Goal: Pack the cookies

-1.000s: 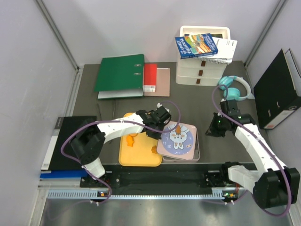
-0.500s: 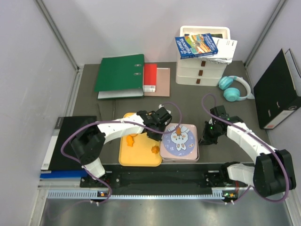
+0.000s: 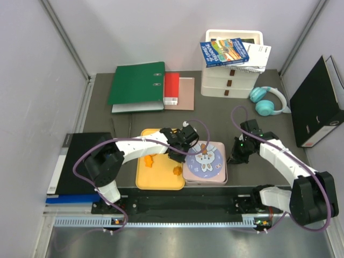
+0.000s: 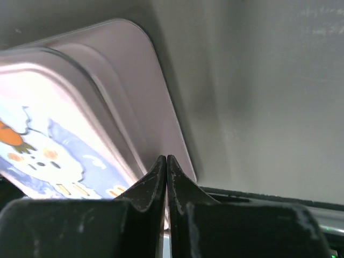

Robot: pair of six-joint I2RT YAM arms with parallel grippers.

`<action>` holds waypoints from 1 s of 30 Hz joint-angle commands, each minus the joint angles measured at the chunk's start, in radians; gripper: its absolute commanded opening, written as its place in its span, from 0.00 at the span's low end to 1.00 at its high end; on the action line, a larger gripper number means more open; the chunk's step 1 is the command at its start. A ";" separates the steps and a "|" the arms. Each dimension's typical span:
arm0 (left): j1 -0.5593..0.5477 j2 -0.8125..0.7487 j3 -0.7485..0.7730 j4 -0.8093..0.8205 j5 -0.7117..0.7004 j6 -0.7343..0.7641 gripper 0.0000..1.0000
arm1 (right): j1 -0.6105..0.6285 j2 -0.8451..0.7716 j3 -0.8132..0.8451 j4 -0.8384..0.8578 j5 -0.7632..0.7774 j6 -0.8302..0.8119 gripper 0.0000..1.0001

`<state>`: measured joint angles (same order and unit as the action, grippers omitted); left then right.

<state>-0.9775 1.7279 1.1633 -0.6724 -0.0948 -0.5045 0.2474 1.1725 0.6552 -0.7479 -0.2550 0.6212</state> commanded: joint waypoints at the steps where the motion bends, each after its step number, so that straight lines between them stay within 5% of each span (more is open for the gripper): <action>1: -0.013 -0.019 0.073 -0.041 -0.179 -0.032 0.12 | 0.016 -0.053 0.110 -0.039 0.048 0.009 0.00; 11: -0.004 -0.036 0.122 -0.142 -0.399 -0.086 0.36 | 0.016 -0.073 0.172 -0.082 0.077 0.005 0.00; 22: 0.023 -0.074 0.110 0.014 -0.424 -0.054 0.38 | 0.016 -0.117 0.161 -0.094 0.053 0.008 0.00; 30: 0.076 0.091 0.193 0.007 -0.370 -0.014 0.31 | 0.016 -0.128 0.162 -0.123 0.065 0.003 0.00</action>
<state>-0.9154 1.7512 1.3037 -0.6937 -0.4873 -0.5480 0.2535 1.0706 0.7868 -0.8547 -0.1963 0.6247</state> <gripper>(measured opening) 0.337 0.004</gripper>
